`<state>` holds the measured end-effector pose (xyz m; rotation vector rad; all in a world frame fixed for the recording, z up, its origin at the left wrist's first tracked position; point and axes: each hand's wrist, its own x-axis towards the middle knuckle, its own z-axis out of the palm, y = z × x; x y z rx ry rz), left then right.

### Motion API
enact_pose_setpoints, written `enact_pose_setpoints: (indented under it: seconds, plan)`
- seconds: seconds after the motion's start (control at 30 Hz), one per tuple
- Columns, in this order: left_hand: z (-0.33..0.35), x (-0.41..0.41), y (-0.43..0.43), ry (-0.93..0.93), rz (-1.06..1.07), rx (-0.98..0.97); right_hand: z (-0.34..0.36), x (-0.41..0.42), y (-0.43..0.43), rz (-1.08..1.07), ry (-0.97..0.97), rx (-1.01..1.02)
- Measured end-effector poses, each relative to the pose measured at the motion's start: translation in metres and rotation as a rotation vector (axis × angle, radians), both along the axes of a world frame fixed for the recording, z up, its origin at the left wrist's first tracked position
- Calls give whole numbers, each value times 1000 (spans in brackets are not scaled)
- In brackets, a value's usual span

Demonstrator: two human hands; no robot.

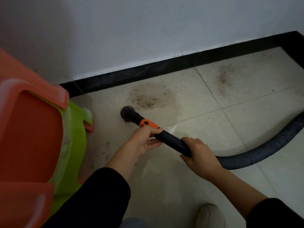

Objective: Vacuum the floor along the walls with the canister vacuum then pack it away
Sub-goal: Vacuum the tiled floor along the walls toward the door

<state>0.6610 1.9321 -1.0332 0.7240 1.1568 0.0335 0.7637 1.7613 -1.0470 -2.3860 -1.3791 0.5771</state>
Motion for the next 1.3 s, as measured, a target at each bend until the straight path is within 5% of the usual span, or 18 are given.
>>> enact_pose_setpoints:
  seconds: [1.3]
  plan:
    - [-19,-12,71,-45,338,174,-7,9,111,229,-131,-62]
